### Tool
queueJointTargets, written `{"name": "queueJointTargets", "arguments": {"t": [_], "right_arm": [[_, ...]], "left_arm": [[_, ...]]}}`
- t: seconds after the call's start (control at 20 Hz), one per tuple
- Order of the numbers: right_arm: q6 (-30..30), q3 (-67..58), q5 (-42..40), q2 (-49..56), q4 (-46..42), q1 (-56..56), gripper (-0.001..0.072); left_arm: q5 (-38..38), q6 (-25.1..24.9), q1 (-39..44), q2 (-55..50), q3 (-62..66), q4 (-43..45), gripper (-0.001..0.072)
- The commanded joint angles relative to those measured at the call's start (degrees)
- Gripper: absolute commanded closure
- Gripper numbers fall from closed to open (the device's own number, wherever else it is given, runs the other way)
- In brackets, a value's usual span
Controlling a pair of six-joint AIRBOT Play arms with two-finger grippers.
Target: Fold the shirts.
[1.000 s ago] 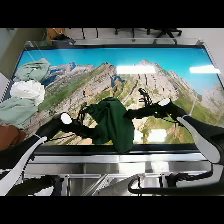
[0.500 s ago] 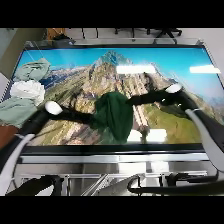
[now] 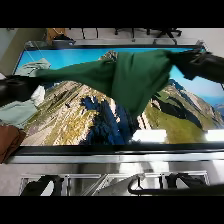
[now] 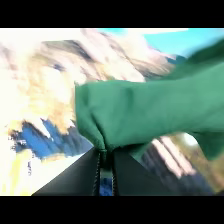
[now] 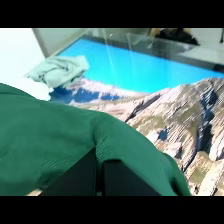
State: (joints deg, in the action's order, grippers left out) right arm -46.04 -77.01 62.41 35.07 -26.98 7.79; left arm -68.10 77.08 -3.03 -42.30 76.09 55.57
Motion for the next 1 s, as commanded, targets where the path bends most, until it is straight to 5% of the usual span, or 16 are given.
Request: {"name": "queueJointTargets", "arguments": {"t": [0.0, 0.25, 0.5, 0.6, 0.65, 0.8, 0.9, 0.95], "right_arm": [[-2.32, 1.31, 7.43, -2.99, 0.33, 0.68, 0.0687], [-2.91, 20.68, 10.01, 1.79, 5.90, -1.03, 0.0686], [3.48, 38.16, -6.82, 10.47, 6.27, -8.50, 0.0677], [5.44, 37.62, -9.18, 15.56, 6.56, -8.90, 0.0382], [6.05, 36.30, -9.20, 17.18, 6.16, -8.13, 0.0325], [5.97, 30.05, -4.02, 16.85, 1.16, -1.22, 0.0313], [4.00, 27.45, -0.52, 14.60, -4.74, 5.31, 0.0068], [1.75, 27.50, -0.37, 13.75, -8.11, 8.17, 0.0057]], "left_arm": [[-1.07, 0.59, 0.72, 5.97, -4.76, -0.26, 0.0689], [7.78, 1.73, 13.22, 5.84, -26.12, -0.24, 0.0689], [21.03, 1.99, 20.87, -8.00, -38.97, -0.07, 0.0689], [21.84, 1.81, 19.10, -14.95, -37.83, -0.07, 0.0689], [21.03, 1.66, 17.38, -18.01, -36.28, -0.09, 0.0688], [16.37, -1.25, 12.85, -25.03, -30.10, -0.09, 0.0688], [11.82, -2.69, 10.40, -28.44, -26.23, -0.09, 0.0688], [9.64, -3.48, 9.38, -30.08, -24.46, -0.09, 0.0688]]}}
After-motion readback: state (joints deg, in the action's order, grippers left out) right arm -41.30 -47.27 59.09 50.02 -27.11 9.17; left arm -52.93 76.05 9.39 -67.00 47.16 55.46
